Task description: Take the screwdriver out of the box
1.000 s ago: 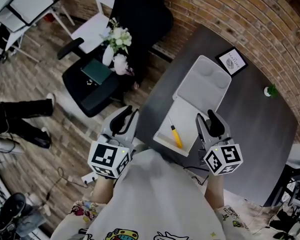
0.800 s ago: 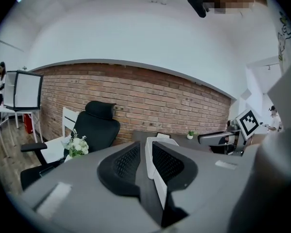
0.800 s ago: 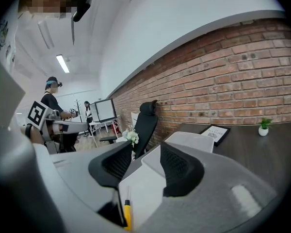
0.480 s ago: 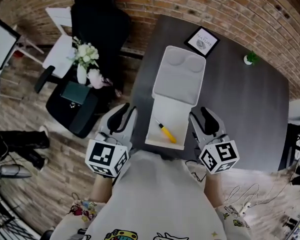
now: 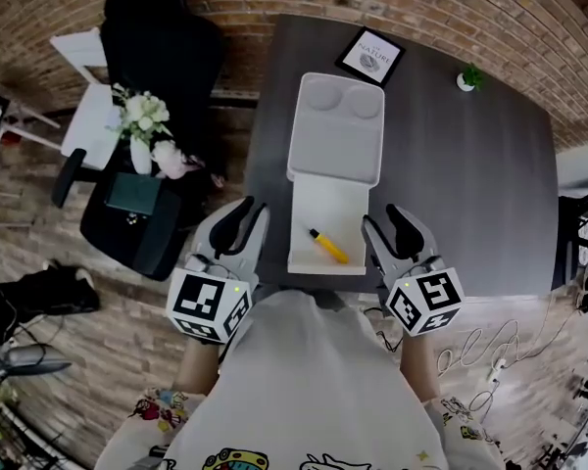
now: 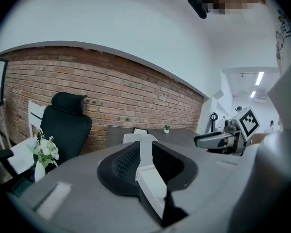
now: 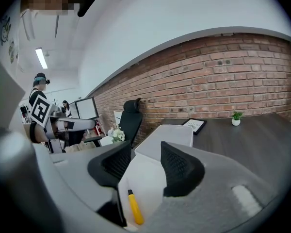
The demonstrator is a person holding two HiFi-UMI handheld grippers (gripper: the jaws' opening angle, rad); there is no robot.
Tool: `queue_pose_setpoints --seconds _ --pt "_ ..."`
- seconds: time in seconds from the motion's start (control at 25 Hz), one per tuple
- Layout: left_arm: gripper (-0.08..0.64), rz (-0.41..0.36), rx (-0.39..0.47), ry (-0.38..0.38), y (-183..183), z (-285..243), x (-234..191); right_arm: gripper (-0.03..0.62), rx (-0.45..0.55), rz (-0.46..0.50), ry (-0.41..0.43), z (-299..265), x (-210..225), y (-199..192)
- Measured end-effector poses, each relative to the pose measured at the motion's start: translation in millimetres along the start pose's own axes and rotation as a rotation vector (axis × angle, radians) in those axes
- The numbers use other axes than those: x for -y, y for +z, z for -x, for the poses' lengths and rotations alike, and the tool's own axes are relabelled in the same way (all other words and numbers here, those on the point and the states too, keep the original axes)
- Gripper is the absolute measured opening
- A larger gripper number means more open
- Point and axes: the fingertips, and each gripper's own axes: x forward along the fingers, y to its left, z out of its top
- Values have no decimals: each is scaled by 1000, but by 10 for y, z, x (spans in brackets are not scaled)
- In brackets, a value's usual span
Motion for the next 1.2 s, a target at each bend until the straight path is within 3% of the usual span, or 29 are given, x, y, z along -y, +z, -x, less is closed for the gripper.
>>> queue_pose_setpoints --seconds 0.6,1.2 --pt "78 8 -8 -62 -72 -13 67 196 -44 30 -37 43 -122 -110" --pt "78 41 -59 -83 -311 -140 193 196 -219 91 55 -233 -228 -543"
